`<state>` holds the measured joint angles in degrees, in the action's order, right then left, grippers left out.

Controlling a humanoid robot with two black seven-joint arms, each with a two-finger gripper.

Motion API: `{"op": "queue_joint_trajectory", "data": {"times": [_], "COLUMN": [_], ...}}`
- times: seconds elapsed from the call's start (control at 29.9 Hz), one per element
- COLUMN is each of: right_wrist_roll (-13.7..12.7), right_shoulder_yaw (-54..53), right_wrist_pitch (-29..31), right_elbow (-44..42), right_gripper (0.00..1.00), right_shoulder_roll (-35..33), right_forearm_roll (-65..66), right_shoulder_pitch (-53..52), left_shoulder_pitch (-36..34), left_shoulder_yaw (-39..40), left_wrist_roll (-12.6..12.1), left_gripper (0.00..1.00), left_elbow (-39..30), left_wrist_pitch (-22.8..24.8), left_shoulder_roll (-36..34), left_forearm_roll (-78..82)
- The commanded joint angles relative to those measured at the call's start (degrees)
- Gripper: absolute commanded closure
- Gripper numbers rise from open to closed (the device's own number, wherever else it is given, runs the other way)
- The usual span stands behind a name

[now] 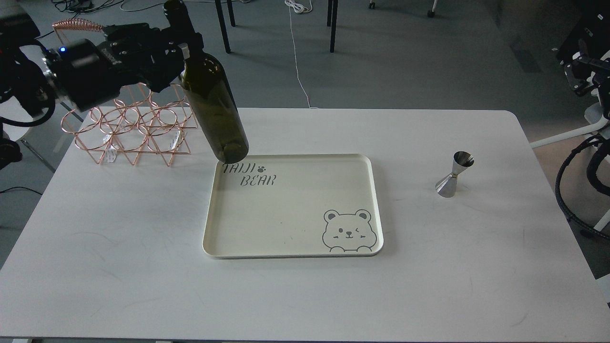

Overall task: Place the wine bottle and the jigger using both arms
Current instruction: 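Lift the bottle with the left gripper and carry it over the wire rack, then lower the bottle into a slot of the copper wire rack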

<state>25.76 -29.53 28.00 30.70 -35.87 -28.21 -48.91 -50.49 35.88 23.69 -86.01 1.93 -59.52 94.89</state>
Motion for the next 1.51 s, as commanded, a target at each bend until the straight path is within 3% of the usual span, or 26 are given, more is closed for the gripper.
{"op": "queue_joint_trajectory", "data": {"times": [0.0, 0.13, 0.37, 0.64, 1.47], "right_wrist_roll": [0.0, 0.0, 0.0, 0.0, 0.0], "right_shoulder_yaw": [0.08, 0.0, 0.0, 0.0, 0.08], "right_wrist_pitch": [0.0, 0.0, 0.0, 0.0, 0.0], "right_elbow": [-0.03, -0.03, -0.03, -0.47, -0.56], "right_gripper": [0.01, 0.01, 0.01, 0.01, 0.01], "right_shoulder_roll": [0.09, 0.09, 0.09, 0.09, 0.01], "right_forearm_roll": [0.0, 1.66, 2.55, 2.55, 2.55], "right_shoulder_pitch": [-0.22, -0.48, -0.66, -0.48, -0.31], "left_shoulder_pitch": [-3.3, -4.62, -5.59, -5.68, -6.64], "left_shoulder_yaw": [-0.73, -0.99, -1.25, -4.77, -5.03], "left_wrist_roll": [0.13, 0.74, 4.17, 4.31, 4.31], "left_gripper": [0.91, 0.91, 0.91, 0.91, 0.91], "left_elbow": [1.98, 9.18, 19.03, 23.61, 29.58], "left_wrist_pitch": [0.09, 0.09, 0.18, -0.08, -1.4], "left_shoulder_roll": [-2.7, -2.71, -0.78, 1.77, 5.82], "left_forearm_roll": [-1.46, -1.2, -0.24, 2.23, 2.32]}}
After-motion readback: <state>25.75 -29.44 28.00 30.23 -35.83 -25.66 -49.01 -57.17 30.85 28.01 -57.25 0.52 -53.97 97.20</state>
